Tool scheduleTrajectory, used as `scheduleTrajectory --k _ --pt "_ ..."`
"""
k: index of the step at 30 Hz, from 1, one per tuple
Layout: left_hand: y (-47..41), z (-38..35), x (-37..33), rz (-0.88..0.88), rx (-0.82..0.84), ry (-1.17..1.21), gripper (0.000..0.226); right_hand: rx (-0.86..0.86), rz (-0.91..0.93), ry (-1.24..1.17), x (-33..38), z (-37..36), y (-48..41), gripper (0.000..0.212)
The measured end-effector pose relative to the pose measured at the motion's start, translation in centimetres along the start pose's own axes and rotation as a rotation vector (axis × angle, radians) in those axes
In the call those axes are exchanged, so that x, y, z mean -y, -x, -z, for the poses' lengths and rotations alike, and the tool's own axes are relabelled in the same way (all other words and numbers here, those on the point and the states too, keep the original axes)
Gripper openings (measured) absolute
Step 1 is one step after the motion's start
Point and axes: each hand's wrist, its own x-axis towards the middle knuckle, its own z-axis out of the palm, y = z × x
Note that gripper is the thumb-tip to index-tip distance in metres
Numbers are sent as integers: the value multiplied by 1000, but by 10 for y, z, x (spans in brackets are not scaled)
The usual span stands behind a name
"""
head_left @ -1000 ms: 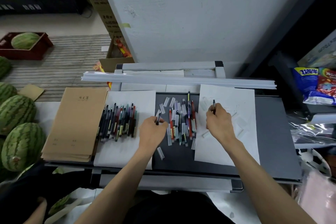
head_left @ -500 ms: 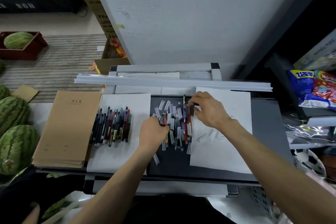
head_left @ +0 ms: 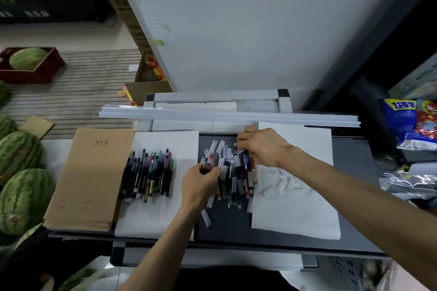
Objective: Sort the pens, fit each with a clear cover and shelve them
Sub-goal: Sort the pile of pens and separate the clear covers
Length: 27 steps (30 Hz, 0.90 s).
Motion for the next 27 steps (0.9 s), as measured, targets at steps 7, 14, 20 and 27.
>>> scheduleTrajectory --k 7,14,20,27 --pt "0 11 11 -34 10 149 31 -5 77 24 -6 5 -5 27" --pt "-6 15 12 109 116 332 29 -157 -103 -126 4 7 10 19" --pt "-3 16 15 159 174 404 30 -370 -390 -539 29 8 29 15" --pt "5 17 16 166 171 437 22 -622 -705 -1100 48 12 40 20"
